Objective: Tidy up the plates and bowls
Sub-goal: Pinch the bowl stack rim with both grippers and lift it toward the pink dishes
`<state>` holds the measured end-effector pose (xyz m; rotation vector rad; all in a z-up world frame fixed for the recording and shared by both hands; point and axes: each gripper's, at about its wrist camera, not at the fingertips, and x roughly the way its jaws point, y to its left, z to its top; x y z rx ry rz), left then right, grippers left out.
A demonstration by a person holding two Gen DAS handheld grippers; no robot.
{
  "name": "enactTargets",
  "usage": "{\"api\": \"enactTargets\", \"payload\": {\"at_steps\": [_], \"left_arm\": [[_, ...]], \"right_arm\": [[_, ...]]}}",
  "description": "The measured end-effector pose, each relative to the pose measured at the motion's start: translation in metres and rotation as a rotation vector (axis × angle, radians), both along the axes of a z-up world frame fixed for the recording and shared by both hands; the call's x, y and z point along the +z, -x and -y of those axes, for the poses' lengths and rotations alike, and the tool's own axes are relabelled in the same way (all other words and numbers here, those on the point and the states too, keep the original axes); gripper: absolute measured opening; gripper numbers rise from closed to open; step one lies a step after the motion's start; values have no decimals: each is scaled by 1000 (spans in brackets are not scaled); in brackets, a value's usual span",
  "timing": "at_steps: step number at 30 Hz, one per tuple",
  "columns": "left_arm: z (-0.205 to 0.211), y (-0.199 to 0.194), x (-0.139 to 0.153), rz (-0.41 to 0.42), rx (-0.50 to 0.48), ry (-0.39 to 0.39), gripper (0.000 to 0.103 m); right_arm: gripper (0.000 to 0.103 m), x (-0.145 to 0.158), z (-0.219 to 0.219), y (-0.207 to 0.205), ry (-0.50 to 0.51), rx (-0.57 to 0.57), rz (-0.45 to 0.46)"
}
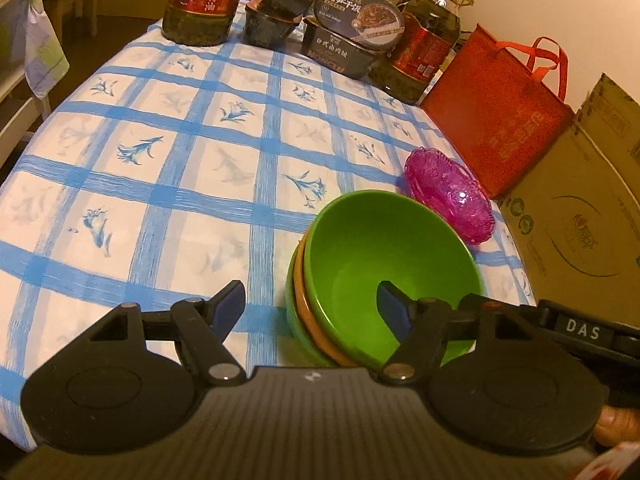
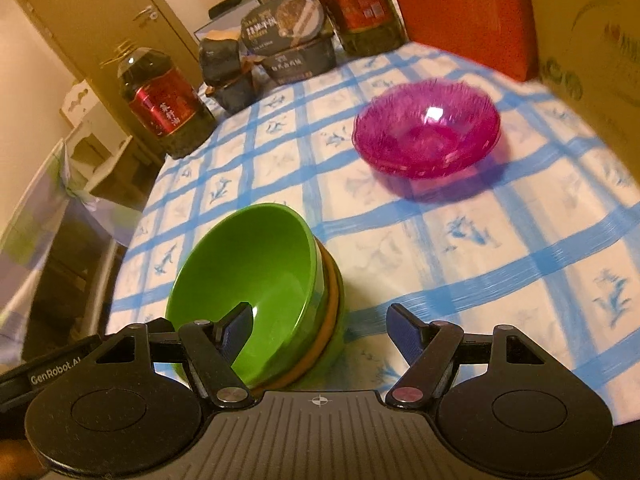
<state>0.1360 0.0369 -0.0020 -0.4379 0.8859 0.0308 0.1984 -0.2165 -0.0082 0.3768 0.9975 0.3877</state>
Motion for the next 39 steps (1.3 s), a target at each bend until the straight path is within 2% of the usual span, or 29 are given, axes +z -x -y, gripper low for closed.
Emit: {"api": "enactTargets", "payload": {"at_steps": [8, 13, 20, 24, 31, 39], "left_arm": [[1, -18, -16, -29, -17, 10, 69], [1, -26, -25, -62, -27, 24, 63], [2, -31, -31, -80, -44, 27, 54], [1, -34, -35, -94, -52, 37, 48], [1, -38, -41, -126, -65, 44, 43], [3, -41, -46, -148, -75, 52, 29]], "right_arm": [[73, -23, 0, -16, -2, -2, -58], [61, -33, 1, -21, -39, -7, -83], [54, -39, -3, -23, -41, 5, -101], [46, -41, -7, -25, -48, 18, -108], [38, -42, -15, -26, -31, 34, -111], [34, -42, -22, -25, 16, 47, -100]]}}
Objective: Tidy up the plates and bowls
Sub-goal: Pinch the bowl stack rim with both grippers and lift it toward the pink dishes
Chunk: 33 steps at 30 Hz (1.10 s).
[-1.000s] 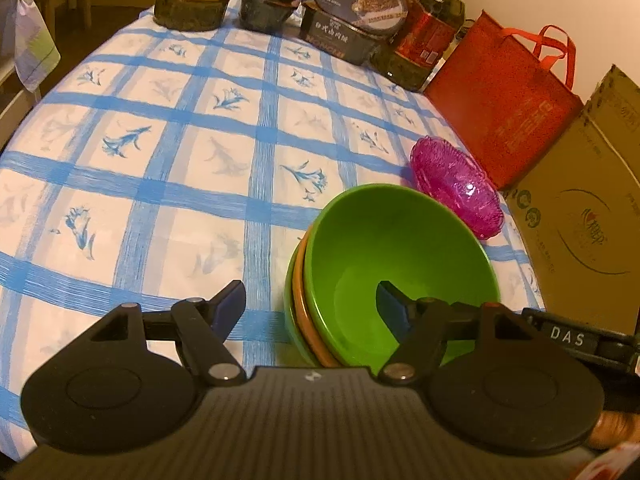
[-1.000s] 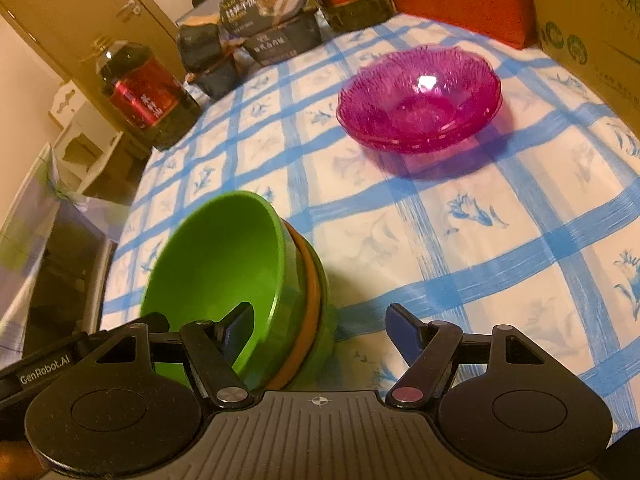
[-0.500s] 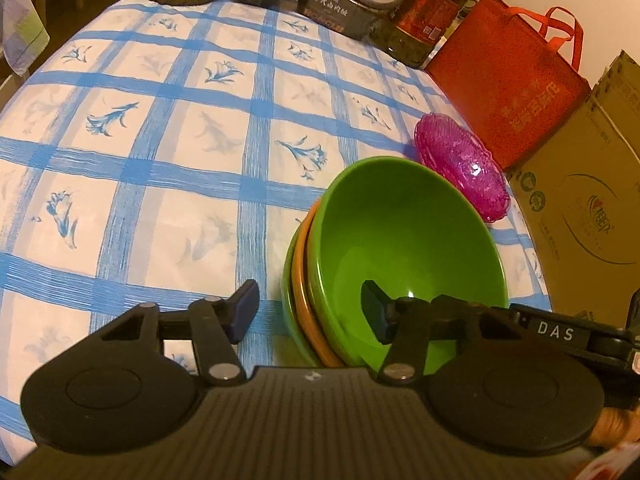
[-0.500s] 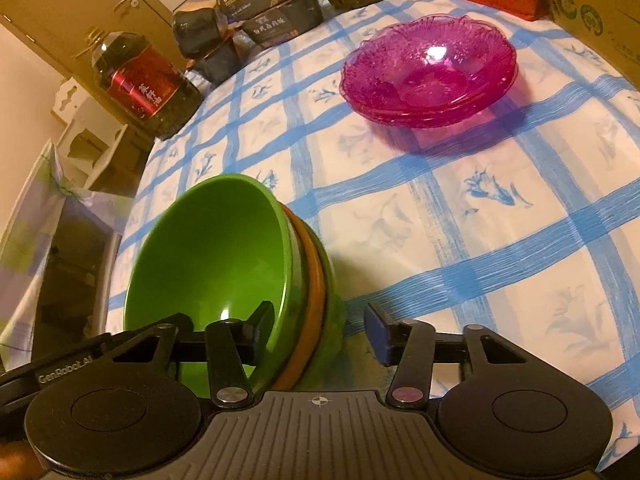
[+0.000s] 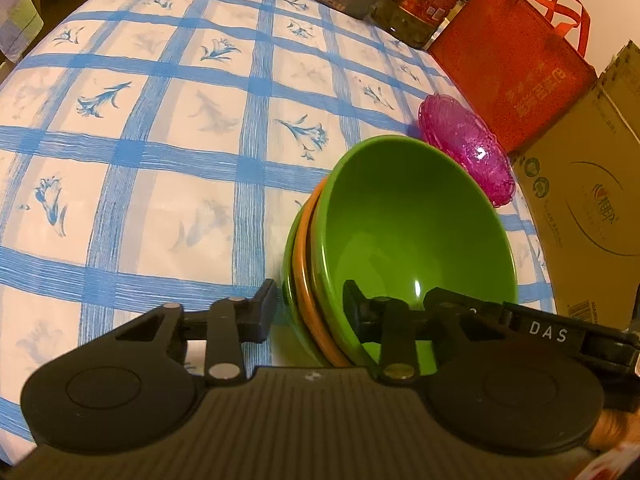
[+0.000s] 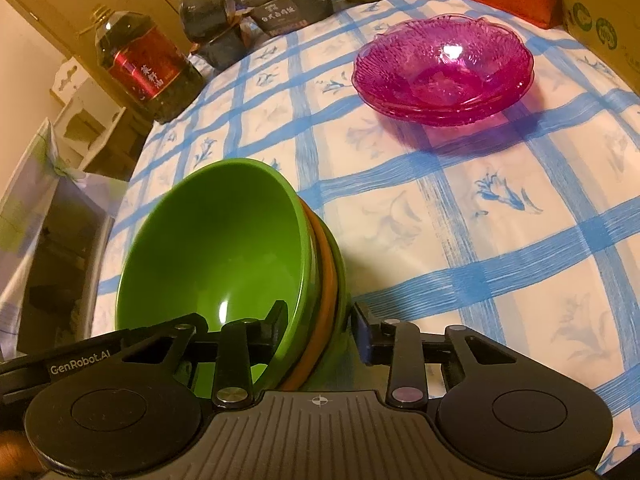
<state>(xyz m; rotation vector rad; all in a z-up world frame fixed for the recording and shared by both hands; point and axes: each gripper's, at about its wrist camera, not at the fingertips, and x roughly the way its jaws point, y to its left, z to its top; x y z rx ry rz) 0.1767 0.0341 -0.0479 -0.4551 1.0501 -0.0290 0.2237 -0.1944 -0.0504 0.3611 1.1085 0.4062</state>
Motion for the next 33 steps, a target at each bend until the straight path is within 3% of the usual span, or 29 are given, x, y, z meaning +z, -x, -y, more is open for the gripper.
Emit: {"api": "enactTargets", "payload": {"at_steps": [17, 33], "left_arm": [[10, 10, 8, -5, -20, -50, 26], [47, 33, 23, 8, -95, -70, 26]], "right_arm": [[31, 7, -2, 12, 50, 13, 1], [30, 19, 33, 50, 47, -53, -11]]}}
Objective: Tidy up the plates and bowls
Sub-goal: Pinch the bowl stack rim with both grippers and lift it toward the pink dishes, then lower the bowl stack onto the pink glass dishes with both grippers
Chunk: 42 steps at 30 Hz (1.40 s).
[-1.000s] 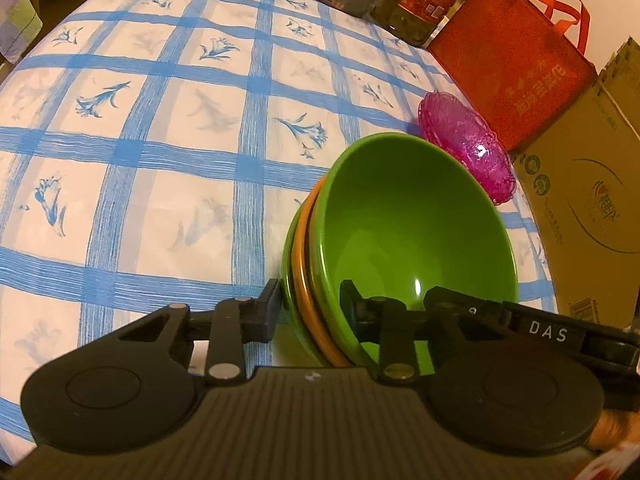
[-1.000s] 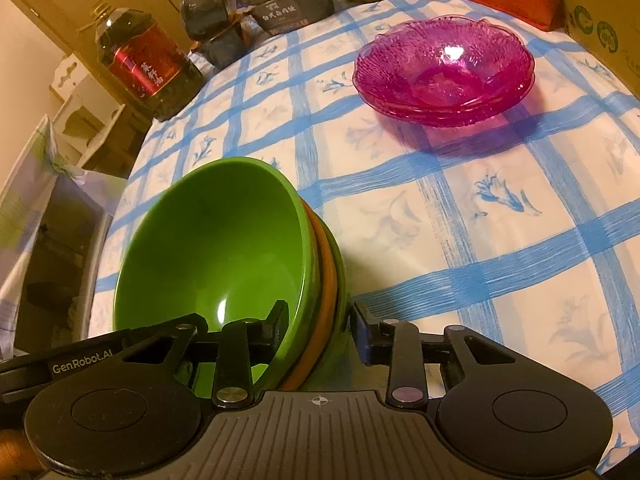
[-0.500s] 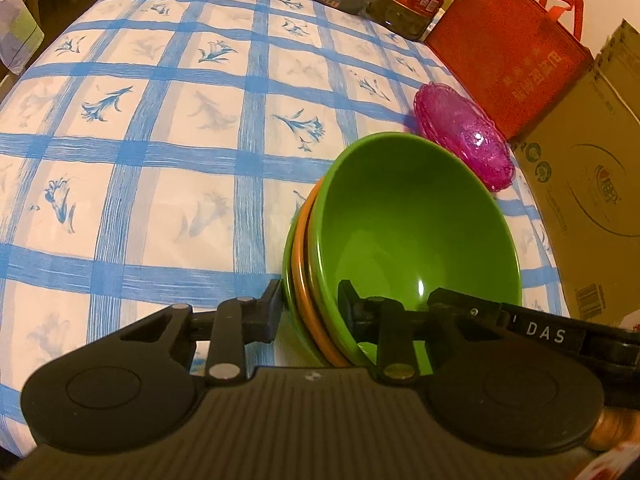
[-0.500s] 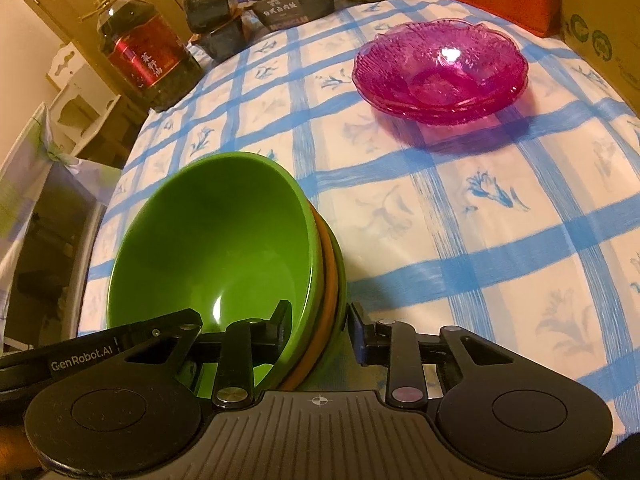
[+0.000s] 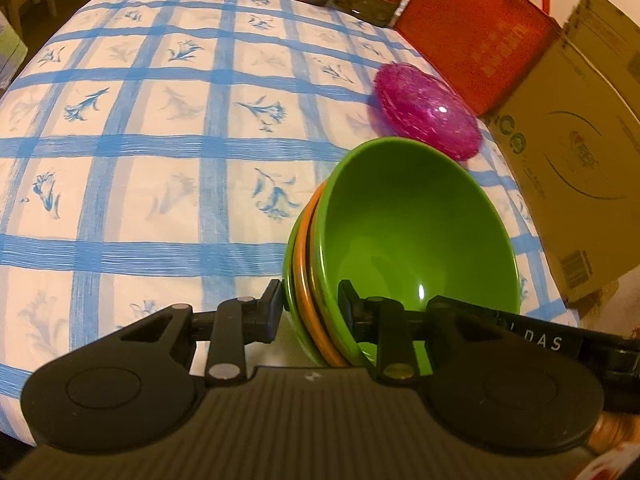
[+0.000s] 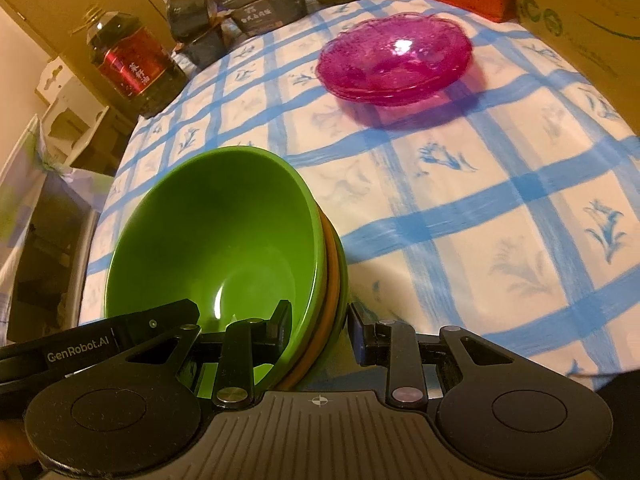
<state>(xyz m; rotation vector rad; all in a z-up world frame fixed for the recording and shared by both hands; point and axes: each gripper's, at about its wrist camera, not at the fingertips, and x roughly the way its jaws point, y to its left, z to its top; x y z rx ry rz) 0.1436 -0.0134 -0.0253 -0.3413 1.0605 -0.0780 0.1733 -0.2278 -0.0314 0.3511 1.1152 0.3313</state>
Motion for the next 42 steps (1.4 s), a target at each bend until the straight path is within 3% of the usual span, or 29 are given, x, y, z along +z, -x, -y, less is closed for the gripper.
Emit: {"api": "enactTargets", "payload": {"at_steps": [14, 22, 33, 42], "left_arm": [[41, -8, 17, 19, -71, 0, 26], [62, -38, 29, 30, -96, 24, 26], [83, -111, 54, 72, -110, 28, 26], [89, -188, 53, 64, -107, 34, 25]], "right_arm": [[30, 20, 43, 8, -1, -67, 34], [30, 33, 66, -10, 4, -107, 47], [30, 56, 89, -75, 5, -138, 83], [30, 59, 101, -157, 11, -134, 91]]}}
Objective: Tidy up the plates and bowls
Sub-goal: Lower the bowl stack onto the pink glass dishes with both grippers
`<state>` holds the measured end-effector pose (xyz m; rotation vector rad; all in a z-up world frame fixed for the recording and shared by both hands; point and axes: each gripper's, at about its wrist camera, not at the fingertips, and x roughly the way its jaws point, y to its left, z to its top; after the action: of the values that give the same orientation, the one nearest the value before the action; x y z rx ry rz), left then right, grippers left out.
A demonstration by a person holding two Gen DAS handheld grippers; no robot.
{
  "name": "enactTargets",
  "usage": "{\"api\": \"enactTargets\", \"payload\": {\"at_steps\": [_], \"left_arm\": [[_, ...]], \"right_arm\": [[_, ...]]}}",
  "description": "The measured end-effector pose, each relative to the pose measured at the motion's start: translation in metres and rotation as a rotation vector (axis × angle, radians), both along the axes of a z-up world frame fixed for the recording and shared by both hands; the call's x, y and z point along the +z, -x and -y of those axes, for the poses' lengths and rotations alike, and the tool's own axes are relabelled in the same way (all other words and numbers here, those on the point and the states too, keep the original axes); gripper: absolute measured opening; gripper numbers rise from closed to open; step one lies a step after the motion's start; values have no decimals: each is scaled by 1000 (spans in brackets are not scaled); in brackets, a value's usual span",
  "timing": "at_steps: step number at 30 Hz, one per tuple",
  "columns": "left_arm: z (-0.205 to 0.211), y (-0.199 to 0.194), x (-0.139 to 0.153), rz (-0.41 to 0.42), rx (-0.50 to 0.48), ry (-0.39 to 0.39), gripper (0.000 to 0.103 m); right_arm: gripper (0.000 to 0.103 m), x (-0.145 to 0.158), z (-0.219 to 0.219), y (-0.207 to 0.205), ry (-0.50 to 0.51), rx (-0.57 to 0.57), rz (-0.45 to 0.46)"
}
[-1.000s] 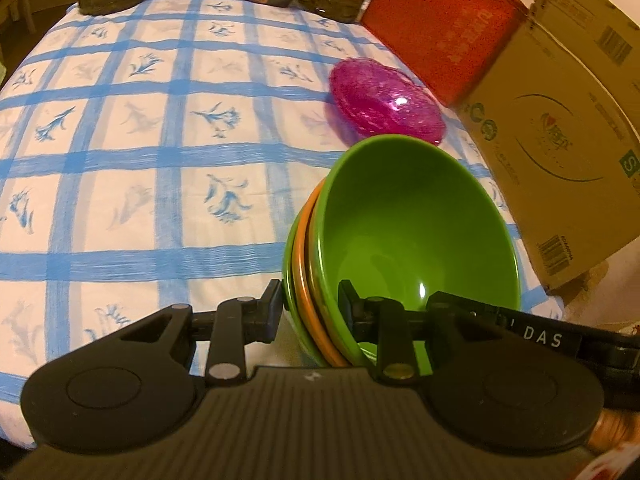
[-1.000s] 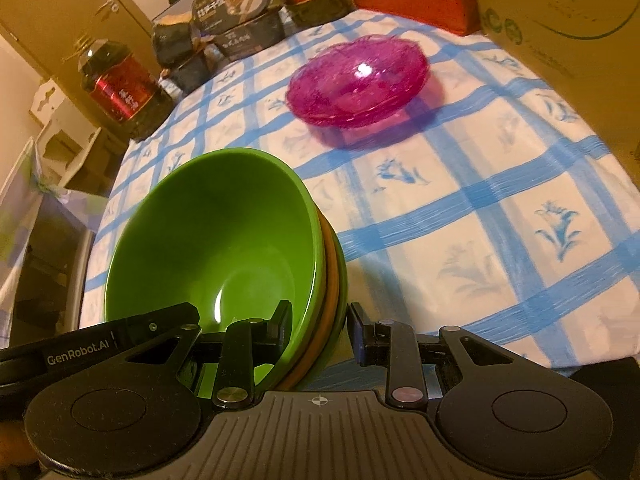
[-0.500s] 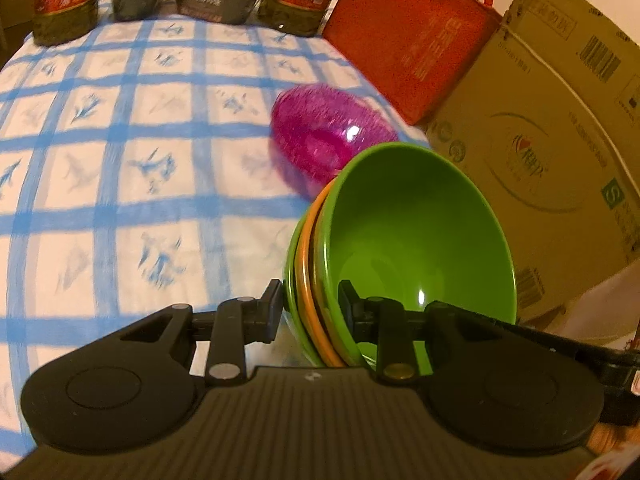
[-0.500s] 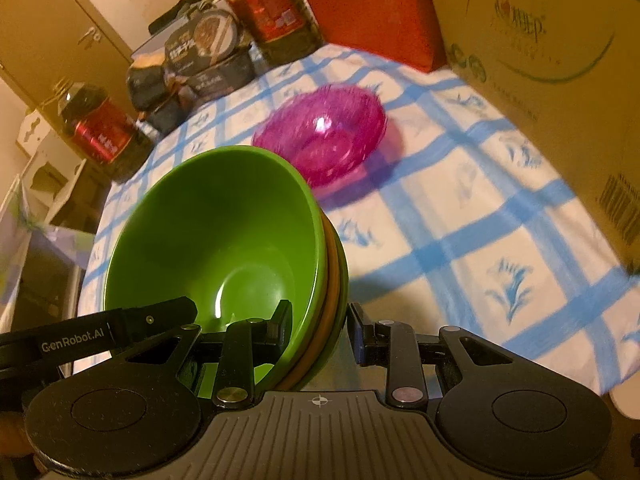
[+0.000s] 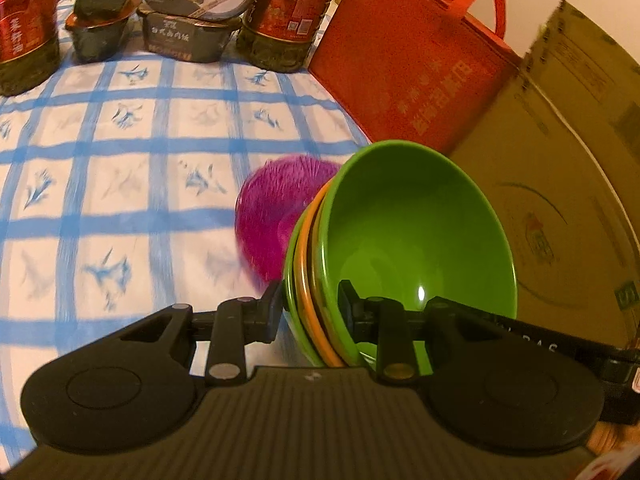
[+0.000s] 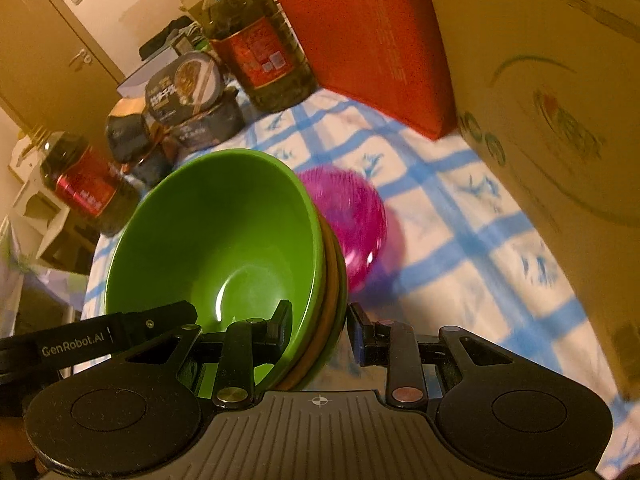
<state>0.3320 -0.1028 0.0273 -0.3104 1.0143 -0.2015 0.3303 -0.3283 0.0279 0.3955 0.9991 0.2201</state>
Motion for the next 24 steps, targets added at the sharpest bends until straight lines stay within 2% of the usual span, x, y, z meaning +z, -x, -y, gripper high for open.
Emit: {"api": "enactTargets", "payload": {"at_steps": [11, 20, 24], "left_arm": [[2, -79, -21, -18, 8, -23, 25], [0, -100, -47, -53, 7, -21, 26], [1, -102, -54, -39, -7, -41, 26]], "right_arm": [[30, -22, -2, -82, 19, 25, -41], [29, -47, -3, -104, 29, 30, -78], [29, -56, -5, -105, 37, 40, -88]]}}
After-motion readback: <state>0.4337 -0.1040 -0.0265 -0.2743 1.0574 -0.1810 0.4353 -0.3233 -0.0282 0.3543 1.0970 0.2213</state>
